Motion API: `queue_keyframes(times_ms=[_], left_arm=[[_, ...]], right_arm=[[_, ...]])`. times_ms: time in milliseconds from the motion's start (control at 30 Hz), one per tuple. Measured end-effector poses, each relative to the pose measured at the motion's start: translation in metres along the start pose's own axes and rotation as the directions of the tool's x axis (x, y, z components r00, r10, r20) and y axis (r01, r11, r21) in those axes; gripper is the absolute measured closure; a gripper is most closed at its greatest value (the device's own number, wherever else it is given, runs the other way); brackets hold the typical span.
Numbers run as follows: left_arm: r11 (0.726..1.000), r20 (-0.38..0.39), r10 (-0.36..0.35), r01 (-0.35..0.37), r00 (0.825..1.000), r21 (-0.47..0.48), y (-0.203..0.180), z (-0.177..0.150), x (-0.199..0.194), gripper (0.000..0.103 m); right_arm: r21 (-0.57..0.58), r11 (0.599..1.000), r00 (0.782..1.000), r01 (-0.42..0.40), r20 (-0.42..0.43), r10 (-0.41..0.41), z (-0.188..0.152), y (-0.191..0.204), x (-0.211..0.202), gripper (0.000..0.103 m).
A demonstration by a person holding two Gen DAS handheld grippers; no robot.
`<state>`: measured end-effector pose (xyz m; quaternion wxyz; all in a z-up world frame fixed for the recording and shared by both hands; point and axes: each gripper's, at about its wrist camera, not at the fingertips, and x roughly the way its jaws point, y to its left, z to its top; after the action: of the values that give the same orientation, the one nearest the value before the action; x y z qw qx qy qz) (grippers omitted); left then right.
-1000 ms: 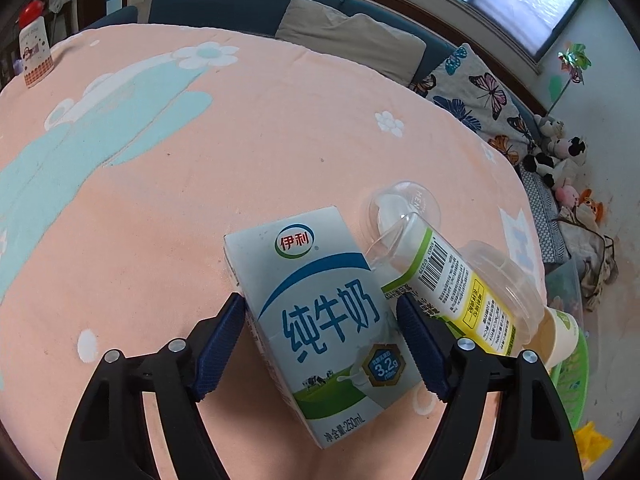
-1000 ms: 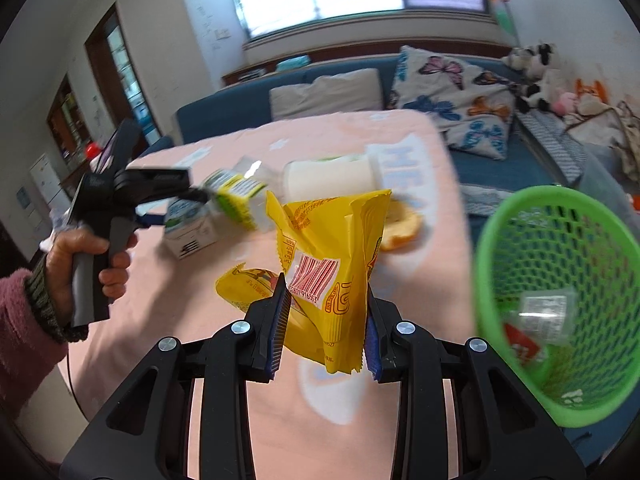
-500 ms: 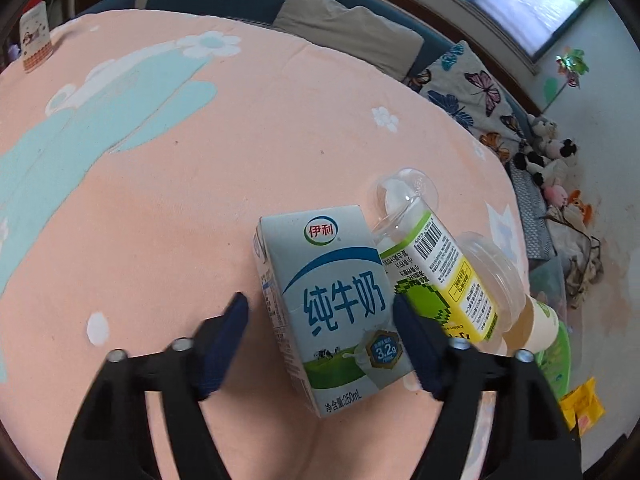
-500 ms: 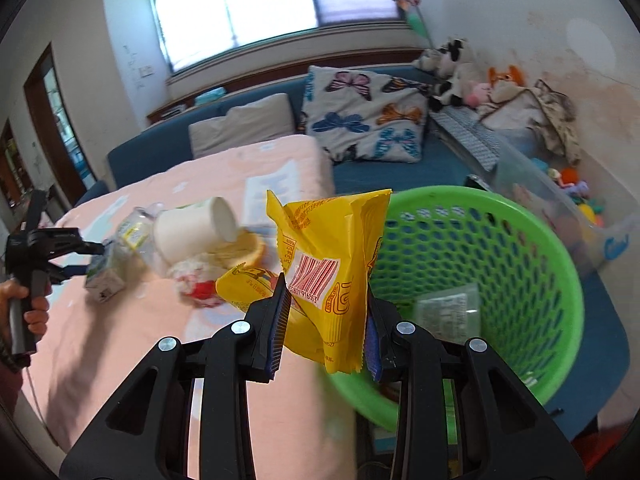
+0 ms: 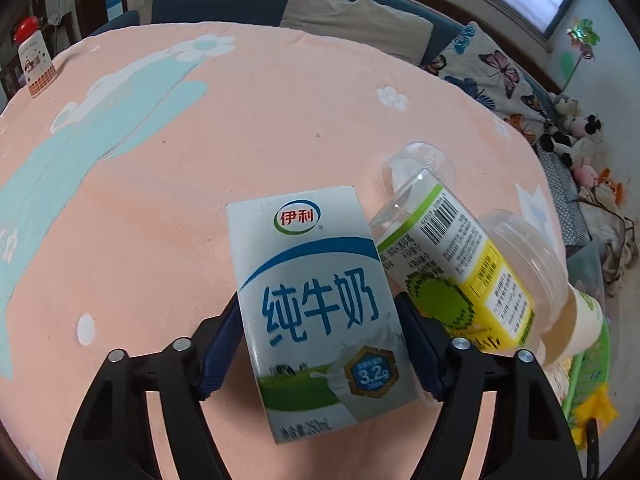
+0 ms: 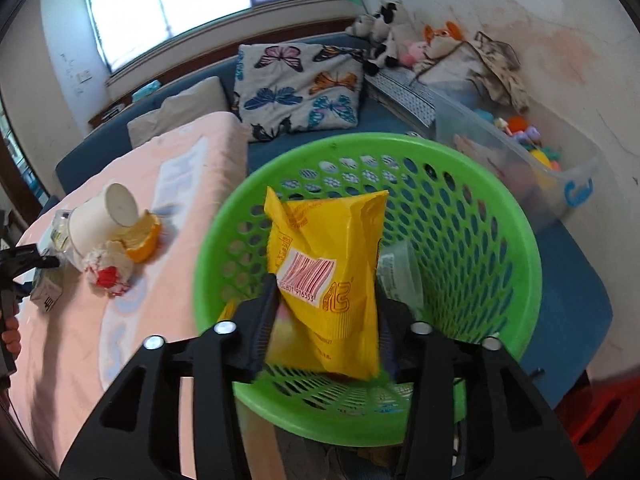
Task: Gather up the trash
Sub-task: 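Carry the yellow wrapper over the green basket and open the right gripper, then carry the white milk carton toward the green basket with the left gripper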
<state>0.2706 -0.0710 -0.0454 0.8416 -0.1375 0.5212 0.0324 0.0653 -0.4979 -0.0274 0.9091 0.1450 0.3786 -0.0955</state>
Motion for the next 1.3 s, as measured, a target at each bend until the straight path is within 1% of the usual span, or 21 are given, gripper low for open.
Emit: queue_keyframes(times_ms=[133, 300, 367, 433, 500, 567, 633, 667, 700, 767, 800, 833, 867, 900, 967, 1000, 1067, 1100, 1133, 1233, 1300], left_arm=[[0.998, 0.023, -0.041, 0.040, 0.999, 0.040, 0.002, -0.010, -0.020, 0.036], [0.997, 0.022, -0.056, 0.054, 0.998, 0.057, 0.003, -0.022, -0.037, 0.037], [0.997, 0.042, -0.062, 0.060, 0.997, 0.056, 0.006, -0.027, -0.049, 0.037], [0.995, 0.051, -0.057, 0.052, 0.997, 0.087, 0.006, -0.032, -0.057, 0.037], [0.992, 0.063, -0.068, 0.061, 0.996, 0.107, 0.006, -0.035, -0.063, 0.037], [0.992, 0.103, -0.071, 0.059, 0.992, 0.115, 0.009, -0.034, -0.068, 0.037], [0.992, 0.090, -0.082, 0.072, 0.993, 0.106, 0.010, -0.033, -0.065, 0.037], [0.991, 0.072, -0.099, 0.092, 0.992, 0.101, 0.011, -0.033, -0.063, 0.037], [0.989, 0.070, -0.104, 0.096, 0.992, 0.111, 0.011, -0.034, -0.062, 0.037], [0.989, 0.086, -0.080, 0.068, 0.993, 0.133, 0.008, -0.033, -0.059, 0.037], [0.988, 0.068, -0.074, 0.064, 0.995, 0.141, 0.007, -0.034, -0.053, 0.037], [0.987, 0.051, -0.085, 0.077, 0.995, 0.140, 0.006, -0.034, -0.048, 0.037], [0.986, 0.041, -0.095, 0.088, 0.995, 0.138, 0.006, -0.035, -0.044, 0.037], [0.987, 0.041, -0.100, 0.094, 0.994, 0.128, 0.007, -0.036, -0.041, 0.037], [0.982, 0.042, -0.124, 0.116, 0.991, 0.149, 0.004, -0.041, -0.038, 0.037], [0.985, 0.047, -0.089, 0.081, 0.995, 0.153, 0.003, -0.045, -0.035, 0.037], [0.984, -0.009, -0.103, 0.103, 0.995, 0.148, 0.003, -0.051, -0.026, 0.037], [0.984, -0.021, -0.102, 0.104, 0.995, 0.143, 0.004, -0.052, -0.024, 0.037], [0.984, -0.011, -0.097, 0.098, 0.995, 0.151, 0.003, -0.053, -0.026, 0.037], [0.981, 0.026, -0.083, 0.077, 0.996, 0.177, 0.000, -0.057, -0.033, 0.037], [0.981, 0.020, -0.083, 0.078, 0.996, 0.178, 0.001, -0.059, -0.035, 0.037]], right_arm=[[0.008, 1.000, 1.000, 0.002, 0.009, -0.002, -0.002, -0.002, -0.004, 0.044], [-0.009, 1.000, 1.000, -0.006, 0.010, 0.006, -0.004, -0.002, -0.006, 0.043], [-0.016, 1.000, 1.000, -0.008, -0.001, 0.008, -0.005, -0.005, -0.004, 0.043], [-0.036, 0.998, 0.999, 0.047, -0.011, -0.047, -0.005, -0.008, -0.001, 0.043], [-0.013, 0.998, 0.998, 0.061, 0.000, -0.061, -0.002, -0.014, -0.002, 0.043], [0.026, 0.998, 0.998, 0.058, 0.029, -0.059, -0.001, -0.018, -0.004, 0.043], [0.045, 0.996, 0.996, 0.078, 0.034, -0.080, -0.002, -0.020, -0.006, 0.043], [0.047, 0.996, 0.997, 0.072, 0.033, -0.073, -0.002, -0.021, -0.006, 0.043], [0.044, 0.996, 0.996, 0.077, 0.031, -0.078, -0.002, -0.021, -0.006, 0.043], [0.050, 0.994, 0.994, 0.100, 0.033, -0.102, 0.001, -0.021, -0.004, 0.043], [0.073, 0.993, 0.996, 0.094, 0.005, -0.094, 0.003, -0.023, -0.001, 0.043], [0.084, 0.992, 0.995, 0.098, -0.002, -0.099, 0.004, -0.023, -0.001, 0.043], [0.099, 0.991, 0.996, 0.091, 0.013, -0.093, 0.006, -0.022, -0.005, 0.043], [0.091, 0.993, 0.997, 0.074, 0.024, -0.077, 0.009, -0.020, -0.006, 0.043], [0.039, 0.995, 0.994, 0.092, 0.048, -0.094, 0.010, -0.013, -0.009, 0.043], [0.033, 0.996, 0.995, 0.088, 0.043, -0.089, 0.009, -0.013, -0.007, 0.043], [0.056, 0.994, 0.996, 0.089, 0.014, -0.090, 0.006, -0.015, -0.002, 0.043], [0.074, 0.994, 0.996, 0.085, -0.004, -0.085, 0.006, -0.017, 0.001, 0.043], [0.089, 0.993, 0.997, 0.075, -0.007, -0.075, 0.005, -0.018, 0.001, 0.043], [0.075, 0.994, 0.996, 0.084, 0.020, -0.086, 0.006, -0.018, -0.001, 0.044], [0.099, 0.993, 0.997, 0.070, 0.008, -0.071, 0.006, -0.021, 0.000, 0.043]])
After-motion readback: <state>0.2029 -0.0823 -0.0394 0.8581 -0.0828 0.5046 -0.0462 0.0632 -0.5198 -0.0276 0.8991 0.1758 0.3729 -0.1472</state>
